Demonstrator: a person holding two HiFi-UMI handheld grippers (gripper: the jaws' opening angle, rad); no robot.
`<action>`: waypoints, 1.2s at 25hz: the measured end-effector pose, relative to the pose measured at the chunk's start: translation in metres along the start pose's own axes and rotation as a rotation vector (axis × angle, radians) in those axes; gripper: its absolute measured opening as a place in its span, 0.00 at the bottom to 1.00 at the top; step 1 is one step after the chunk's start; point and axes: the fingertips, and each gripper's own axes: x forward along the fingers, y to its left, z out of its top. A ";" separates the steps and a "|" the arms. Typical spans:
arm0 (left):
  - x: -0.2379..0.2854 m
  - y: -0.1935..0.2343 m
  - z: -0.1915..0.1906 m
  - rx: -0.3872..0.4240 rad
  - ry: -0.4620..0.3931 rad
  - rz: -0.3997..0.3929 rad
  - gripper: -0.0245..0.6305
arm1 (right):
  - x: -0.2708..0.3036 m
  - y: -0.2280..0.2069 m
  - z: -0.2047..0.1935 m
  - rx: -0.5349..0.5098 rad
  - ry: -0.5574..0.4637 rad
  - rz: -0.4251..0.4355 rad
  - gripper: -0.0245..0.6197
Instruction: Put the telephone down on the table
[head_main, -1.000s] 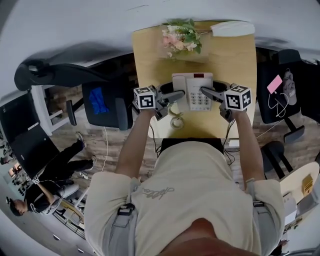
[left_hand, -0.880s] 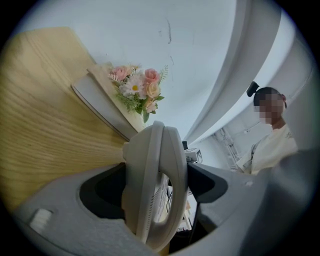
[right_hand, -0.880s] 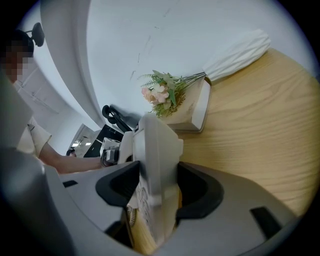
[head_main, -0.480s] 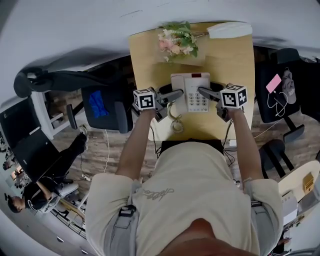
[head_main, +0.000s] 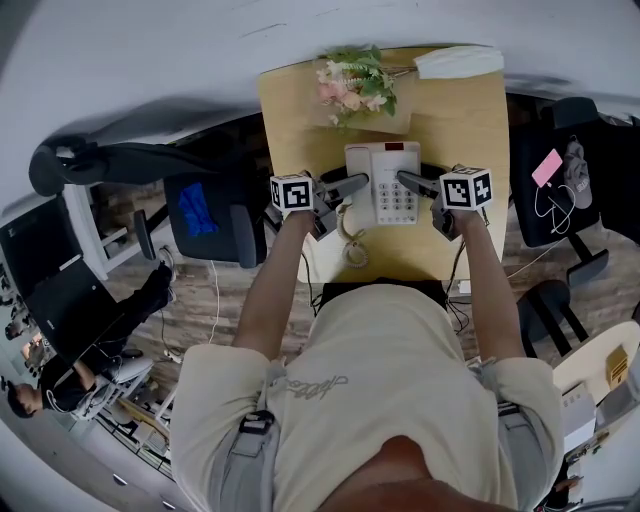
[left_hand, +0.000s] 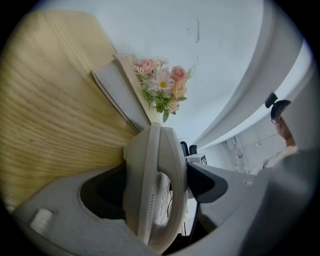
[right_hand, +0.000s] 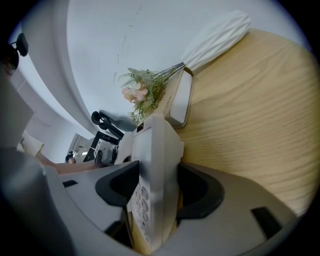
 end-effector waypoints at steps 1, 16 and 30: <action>0.000 0.001 0.000 0.004 0.005 0.005 0.63 | 0.001 -0.001 0.000 0.000 0.001 -0.003 0.40; -0.011 -0.006 0.006 0.091 -0.126 0.060 0.63 | -0.009 -0.004 0.003 -0.065 -0.050 -0.203 0.41; -0.050 -0.087 -0.007 0.390 -0.185 0.092 0.63 | -0.066 0.068 0.001 -0.267 -0.203 -0.291 0.40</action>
